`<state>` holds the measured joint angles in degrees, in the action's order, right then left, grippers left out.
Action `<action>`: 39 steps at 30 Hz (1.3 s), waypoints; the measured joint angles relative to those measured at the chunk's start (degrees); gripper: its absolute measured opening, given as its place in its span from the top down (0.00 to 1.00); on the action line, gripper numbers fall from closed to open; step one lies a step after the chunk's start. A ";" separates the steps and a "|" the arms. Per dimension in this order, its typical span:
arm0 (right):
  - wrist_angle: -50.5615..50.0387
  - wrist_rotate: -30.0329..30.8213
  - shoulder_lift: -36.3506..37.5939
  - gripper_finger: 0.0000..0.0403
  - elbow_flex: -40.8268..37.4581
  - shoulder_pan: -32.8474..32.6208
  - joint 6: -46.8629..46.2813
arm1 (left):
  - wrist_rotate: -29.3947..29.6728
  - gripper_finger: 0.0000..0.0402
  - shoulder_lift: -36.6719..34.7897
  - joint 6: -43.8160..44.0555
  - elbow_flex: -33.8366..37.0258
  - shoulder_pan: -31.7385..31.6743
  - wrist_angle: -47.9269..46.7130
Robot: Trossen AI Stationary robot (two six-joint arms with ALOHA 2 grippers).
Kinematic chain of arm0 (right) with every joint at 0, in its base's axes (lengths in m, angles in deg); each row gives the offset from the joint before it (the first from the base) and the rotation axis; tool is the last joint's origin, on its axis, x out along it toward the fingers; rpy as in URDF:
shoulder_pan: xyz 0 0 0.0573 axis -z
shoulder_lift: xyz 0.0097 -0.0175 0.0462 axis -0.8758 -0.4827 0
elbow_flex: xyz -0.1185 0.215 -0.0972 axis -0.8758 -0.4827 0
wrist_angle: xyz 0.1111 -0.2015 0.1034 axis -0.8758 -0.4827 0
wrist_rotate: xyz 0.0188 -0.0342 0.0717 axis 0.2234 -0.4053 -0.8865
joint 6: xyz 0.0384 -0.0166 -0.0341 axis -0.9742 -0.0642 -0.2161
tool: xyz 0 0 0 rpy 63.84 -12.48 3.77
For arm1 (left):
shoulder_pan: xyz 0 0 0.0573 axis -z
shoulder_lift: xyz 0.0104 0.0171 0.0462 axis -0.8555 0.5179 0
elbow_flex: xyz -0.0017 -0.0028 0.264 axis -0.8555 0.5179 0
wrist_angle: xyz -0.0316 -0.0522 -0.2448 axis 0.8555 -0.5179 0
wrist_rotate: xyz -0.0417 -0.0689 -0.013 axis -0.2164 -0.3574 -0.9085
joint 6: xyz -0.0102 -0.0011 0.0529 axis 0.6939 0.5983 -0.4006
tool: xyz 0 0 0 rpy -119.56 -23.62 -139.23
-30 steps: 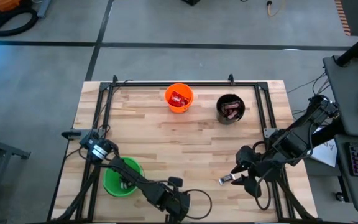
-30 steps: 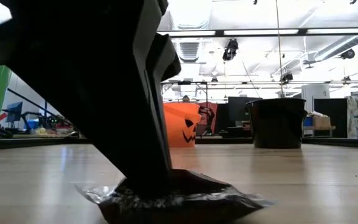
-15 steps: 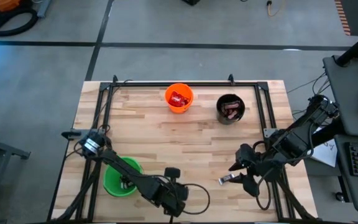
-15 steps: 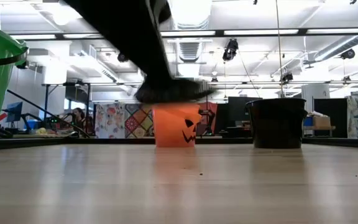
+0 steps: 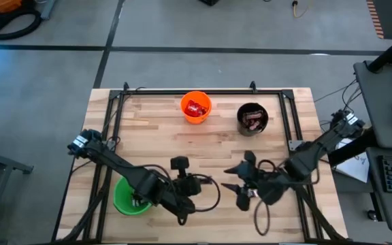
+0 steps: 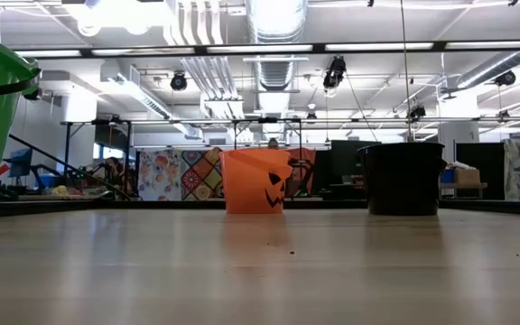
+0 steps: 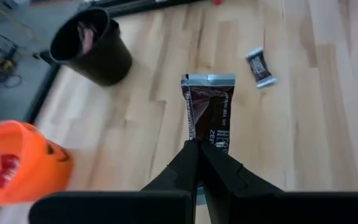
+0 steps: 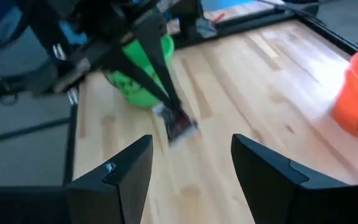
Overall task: Sort candy
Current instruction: Put the black chocolate into the green bucket
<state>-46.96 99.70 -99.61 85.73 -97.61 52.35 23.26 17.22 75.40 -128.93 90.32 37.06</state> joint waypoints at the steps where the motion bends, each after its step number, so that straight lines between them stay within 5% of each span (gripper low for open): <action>1: 2.13 -0.56 -0.50 0.48 0.00 0.99 0.77 | 0.46 1.00 -0.04 -0.72 -0.48 0.00 -0.19; 13: 9.36 -15.43 -3.76 0.48 0.00 9.91 -3.56 | 9.23 1.00 0.07 -4.50 -6.82 -1.39 -6.99; 39: 3.27 -13.96 -2.69 0.48 0.00 12.88 -5.35 | 6.21 1.00 -0.04 -2.26 -6.67 -1.79 -8.23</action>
<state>-43.69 85.74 -102.30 85.73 -84.73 47.00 29.48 17.17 73.14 -135.60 88.52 28.83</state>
